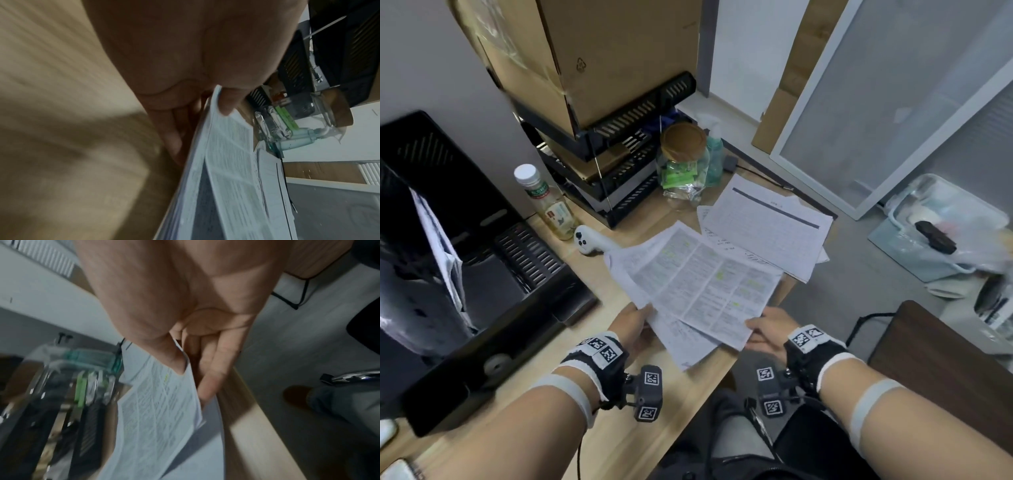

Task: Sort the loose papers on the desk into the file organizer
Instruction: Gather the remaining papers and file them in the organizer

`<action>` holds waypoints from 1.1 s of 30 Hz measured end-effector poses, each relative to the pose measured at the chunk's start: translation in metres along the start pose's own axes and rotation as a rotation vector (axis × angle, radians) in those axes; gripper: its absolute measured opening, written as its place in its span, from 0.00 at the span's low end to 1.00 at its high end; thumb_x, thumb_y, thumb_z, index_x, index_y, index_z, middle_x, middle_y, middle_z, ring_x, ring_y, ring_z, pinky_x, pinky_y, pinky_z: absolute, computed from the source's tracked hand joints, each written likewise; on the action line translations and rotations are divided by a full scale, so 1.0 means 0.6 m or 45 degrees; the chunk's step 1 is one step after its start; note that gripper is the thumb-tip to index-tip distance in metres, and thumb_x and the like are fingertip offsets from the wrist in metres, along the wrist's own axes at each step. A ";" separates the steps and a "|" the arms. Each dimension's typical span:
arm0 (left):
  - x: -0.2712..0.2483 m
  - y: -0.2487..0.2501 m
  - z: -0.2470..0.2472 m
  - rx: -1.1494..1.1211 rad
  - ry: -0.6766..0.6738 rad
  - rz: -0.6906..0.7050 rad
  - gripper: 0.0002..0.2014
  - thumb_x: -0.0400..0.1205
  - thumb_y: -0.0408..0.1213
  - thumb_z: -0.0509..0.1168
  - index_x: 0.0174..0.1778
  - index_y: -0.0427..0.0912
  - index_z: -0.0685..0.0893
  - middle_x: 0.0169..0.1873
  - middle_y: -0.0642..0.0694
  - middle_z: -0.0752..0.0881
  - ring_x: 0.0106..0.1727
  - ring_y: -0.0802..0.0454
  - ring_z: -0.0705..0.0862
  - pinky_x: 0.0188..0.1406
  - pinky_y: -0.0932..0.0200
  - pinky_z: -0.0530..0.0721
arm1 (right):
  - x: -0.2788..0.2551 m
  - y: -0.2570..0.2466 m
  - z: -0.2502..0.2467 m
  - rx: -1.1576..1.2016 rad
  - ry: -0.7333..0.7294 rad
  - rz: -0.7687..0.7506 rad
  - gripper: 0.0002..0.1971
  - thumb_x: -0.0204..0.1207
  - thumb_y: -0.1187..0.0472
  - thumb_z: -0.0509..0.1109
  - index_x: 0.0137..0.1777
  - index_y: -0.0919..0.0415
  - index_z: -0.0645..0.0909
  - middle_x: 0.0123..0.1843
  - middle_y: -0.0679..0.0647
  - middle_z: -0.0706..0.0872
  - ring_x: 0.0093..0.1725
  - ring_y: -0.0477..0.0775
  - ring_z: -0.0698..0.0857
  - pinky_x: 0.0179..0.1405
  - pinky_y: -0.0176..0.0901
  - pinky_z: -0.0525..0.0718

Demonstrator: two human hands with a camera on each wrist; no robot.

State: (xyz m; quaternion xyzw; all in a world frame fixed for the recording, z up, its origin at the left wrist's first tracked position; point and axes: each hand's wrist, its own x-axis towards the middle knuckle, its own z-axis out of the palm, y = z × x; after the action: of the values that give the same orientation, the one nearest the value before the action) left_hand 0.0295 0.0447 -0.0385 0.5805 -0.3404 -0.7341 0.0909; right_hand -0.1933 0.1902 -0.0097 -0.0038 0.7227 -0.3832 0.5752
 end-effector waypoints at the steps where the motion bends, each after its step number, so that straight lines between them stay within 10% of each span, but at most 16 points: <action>1: -0.002 -0.001 0.005 -0.039 -0.042 -0.018 0.12 0.89 0.43 0.63 0.66 0.44 0.83 0.57 0.36 0.91 0.58 0.32 0.90 0.54 0.36 0.91 | -0.001 -0.001 0.014 -0.046 -0.051 0.043 0.16 0.82 0.73 0.61 0.66 0.60 0.78 0.61 0.64 0.89 0.50 0.60 0.91 0.38 0.47 0.91; 8: 0.024 -0.011 0.014 0.053 0.053 0.058 0.14 0.86 0.29 0.67 0.67 0.37 0.83 0.60 0.35 0.91 0.56 0.34 0.91 0.42 0.45 0.93 | -0.004 -0.019 0.064 -0.539 -0.386 0.221 0.13 0.83 0.66 0.58 0.61 0.71 0.80 0.47 0.59 0.93 0.39 0.54 0.93 0.34 0.39 0.91; 13: 0.049 -0.006 -0.012 0.176 0.162 -0.005 0.15 0.84 0.23 0.62 0.52 0.47 0.86 0.60 0.36 0.90 0.59 0.32 0.90 0.61 0.31 0.88 | 0.038 -0.079 0.025 -0.964 -0.043 0.126 0.10 0.82 0.65 0.64 0.51 0.72 0.84 0.32 0.59 0.89 0.30 0.57 0.88 0.28 0.44 0.87; 17: 0.057 -0.008 -0.040 0.220 0.205 -0.034 0.19 0.82 0.20 0.60 0.51 0.50 0.87 0.57 0.37 0.91 0.59 0.32 0.90 0.62 0.29 0.87 | 0.105 -0.126 -0.033 -1.496 0.317 -0.307 0.06 0.76 0.59 0.62 0.52 0.54 0.76 0.49 0.52 0.80 0.47 0.56 0.83 0.49 0.45 0.83; 25: 0.035 0.002 -0.061 0.240 0.201 -0.080 0.21 0.86 0.21 0.59 0.53 0.55 0.86 0.51 0.44 0.93 0.56 0.37 0.91 0.62 0.34 0.88 | 0.174 -0.172 0.074 -1.680 0.356 -0.247 0.48 0.64 0.26 0.64 0.73 0.63 0.65 0.67 0.61 0.74 0.68 0.64 0.77 0.64 0.55 0.77; 33: 0.032 0.018 -0.061 0.154 0.112 -0.186 0.18 0.86 0.22 0.61 0.65 0.46 0.86 0.58 0.38 0.93 0.54 0.39 0.92 0.46 0.50 0.91 | 0.188 -0.197 0.089 -1.872 0.215 -0.266 0.21 0.77 0.50 0.67 0.64 0.64 0.79 0.61 0.60 0.86 0.58 0.64 0.85 0.52 0.49 0.83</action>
State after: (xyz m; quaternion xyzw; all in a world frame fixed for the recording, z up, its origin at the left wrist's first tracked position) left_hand 0.0540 0.0119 -0.0505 0.6399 -0.3365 -0.6906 0.0169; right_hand -0.2381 0.0271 -0.0399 -0.4264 0.8302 0.1472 0.3275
